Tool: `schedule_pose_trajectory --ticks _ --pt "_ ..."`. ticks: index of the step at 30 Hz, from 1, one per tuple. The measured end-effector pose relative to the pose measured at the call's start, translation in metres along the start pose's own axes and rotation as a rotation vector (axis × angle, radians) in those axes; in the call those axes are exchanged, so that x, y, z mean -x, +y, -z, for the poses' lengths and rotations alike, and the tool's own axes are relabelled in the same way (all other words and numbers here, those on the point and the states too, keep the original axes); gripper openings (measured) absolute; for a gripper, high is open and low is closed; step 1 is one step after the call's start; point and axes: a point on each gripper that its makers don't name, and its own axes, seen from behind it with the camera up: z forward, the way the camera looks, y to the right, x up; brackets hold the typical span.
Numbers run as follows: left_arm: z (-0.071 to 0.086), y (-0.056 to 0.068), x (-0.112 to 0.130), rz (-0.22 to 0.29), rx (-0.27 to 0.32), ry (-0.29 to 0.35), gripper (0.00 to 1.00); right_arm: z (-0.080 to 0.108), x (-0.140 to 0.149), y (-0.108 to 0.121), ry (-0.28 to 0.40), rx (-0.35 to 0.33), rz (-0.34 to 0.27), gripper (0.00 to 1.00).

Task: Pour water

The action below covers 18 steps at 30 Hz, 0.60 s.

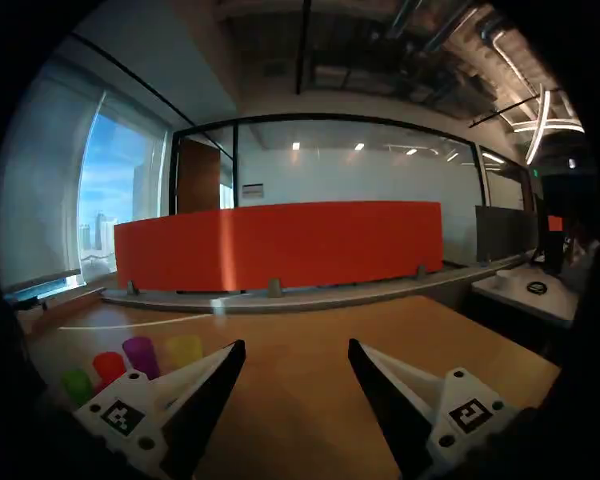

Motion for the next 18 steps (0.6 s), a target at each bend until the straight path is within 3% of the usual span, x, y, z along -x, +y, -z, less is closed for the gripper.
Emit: schedule_pose_trajectory --ticks 3,18 --pt "-0.001 0.001 0.005 -0.013 -0.007 0.0 0.97 0.002 -0.005 0.0 0.007 0.005 0.005 0.99" --pt "-0.004 0.01 0.037 0.018 -0.008 -0.016 0.97 0.004 -0.009 -0.001 -0.001 0.01 0.047 1.0"
